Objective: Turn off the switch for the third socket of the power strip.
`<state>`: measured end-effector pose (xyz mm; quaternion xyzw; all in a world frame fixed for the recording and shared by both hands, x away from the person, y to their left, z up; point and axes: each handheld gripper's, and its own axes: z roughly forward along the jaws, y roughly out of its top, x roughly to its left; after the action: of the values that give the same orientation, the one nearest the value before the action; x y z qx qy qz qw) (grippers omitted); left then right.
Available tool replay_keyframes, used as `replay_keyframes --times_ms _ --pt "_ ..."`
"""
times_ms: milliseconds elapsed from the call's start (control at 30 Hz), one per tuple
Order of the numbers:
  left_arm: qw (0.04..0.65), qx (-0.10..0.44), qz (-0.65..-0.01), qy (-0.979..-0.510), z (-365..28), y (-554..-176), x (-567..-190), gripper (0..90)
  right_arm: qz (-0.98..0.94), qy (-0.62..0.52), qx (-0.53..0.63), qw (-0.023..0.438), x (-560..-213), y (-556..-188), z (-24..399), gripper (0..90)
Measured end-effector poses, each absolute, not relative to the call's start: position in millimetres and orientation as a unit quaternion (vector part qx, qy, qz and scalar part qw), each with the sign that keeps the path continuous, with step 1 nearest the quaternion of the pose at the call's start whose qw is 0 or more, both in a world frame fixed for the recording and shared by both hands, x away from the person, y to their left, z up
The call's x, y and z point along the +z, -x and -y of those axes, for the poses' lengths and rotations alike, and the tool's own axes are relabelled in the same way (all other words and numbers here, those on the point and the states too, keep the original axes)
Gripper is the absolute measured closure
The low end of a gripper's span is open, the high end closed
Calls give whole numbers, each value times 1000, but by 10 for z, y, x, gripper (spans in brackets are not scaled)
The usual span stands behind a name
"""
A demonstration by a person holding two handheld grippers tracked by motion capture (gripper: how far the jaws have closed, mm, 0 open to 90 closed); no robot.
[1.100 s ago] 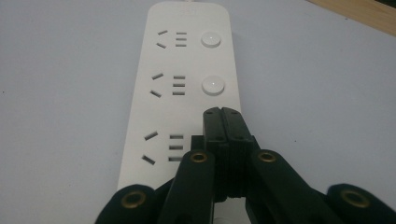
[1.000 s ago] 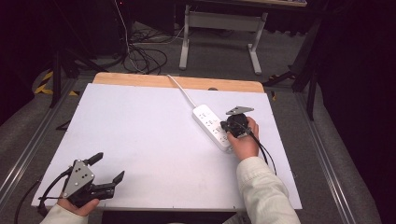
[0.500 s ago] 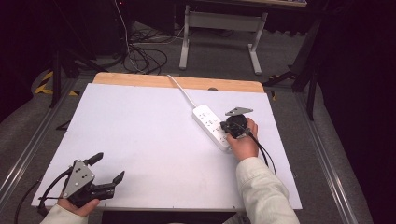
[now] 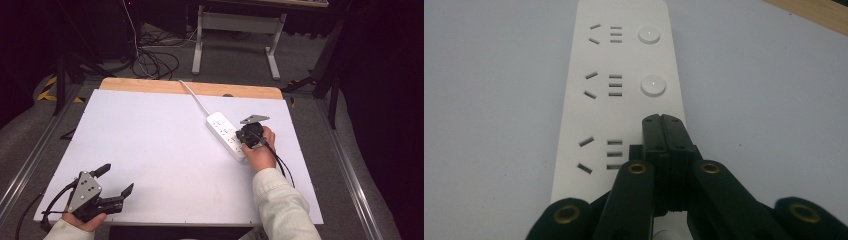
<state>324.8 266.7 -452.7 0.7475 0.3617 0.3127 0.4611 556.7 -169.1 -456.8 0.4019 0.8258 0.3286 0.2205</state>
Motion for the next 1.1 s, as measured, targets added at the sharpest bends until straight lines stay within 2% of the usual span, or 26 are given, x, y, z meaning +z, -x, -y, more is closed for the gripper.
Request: replay_keyframes --times_ms 933,1100 --pt "459 313 -362 -749 -2667 -3255 -4528 126 -817 -406 342 224 -4549 -5511 1652 900" --pt "459 314 -362 -748 -2660 -3254 -4528 126 -807 -385 373 247 -4399 -5419 1603 900"
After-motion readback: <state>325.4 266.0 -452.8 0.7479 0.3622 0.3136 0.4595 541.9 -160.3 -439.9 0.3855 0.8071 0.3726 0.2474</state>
